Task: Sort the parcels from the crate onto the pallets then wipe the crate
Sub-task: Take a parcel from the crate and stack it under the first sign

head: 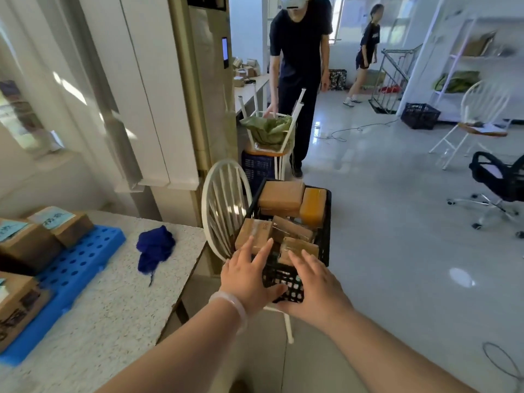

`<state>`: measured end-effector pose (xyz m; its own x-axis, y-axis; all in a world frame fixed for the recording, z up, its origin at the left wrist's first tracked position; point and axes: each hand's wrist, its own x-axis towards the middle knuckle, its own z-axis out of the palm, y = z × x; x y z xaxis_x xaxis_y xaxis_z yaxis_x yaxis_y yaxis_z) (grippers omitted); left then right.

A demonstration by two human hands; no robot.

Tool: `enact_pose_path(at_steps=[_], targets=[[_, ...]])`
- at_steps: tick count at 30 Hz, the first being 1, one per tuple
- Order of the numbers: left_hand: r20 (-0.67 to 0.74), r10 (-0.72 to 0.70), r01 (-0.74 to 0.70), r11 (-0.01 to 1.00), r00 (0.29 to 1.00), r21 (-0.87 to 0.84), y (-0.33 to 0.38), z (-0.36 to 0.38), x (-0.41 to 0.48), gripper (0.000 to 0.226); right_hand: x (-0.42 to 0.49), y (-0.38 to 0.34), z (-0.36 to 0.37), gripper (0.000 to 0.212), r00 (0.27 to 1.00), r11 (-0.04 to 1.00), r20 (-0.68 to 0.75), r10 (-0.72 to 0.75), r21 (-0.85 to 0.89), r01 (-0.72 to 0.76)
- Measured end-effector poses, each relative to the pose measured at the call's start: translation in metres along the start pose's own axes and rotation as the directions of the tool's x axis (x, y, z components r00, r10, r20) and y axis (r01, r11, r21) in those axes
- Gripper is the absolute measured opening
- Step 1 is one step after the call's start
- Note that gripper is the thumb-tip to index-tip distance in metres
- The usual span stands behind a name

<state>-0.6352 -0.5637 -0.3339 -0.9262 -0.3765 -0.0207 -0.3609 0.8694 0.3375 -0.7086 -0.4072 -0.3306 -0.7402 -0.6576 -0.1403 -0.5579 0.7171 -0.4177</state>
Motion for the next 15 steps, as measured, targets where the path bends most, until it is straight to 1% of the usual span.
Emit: enact_pose_path(at_steps=[4, 10, 15], targets=[[0.015, 0.064, -0.064, 0.998, 0.998, 0.012, -0.007, 0.007, 0.055, 0.098, 0.040, 0.013, -0.009, 0.108, 0.996, 0.996, -0.035, 0.086, 0.010, -0.085], [0.158, 0.089, -0.091, 0.996, 0.983, 0.007, -0.025, 0.020, 0.128, 0.096, 0.102, 0.027, -0.005, 0.106, 0.971, 0.970, -0.004, 0.240, 0.031, -0.239], [0.203, 0.132, -0.136, 0.991, 0.970, 0.006, -0.033, 0.022, 0.194, 0.094, 0.150, 0.034, -0.008, 0.108, 0.936, 0.935, -0.016, 0.352, 0.053, -0.351]])
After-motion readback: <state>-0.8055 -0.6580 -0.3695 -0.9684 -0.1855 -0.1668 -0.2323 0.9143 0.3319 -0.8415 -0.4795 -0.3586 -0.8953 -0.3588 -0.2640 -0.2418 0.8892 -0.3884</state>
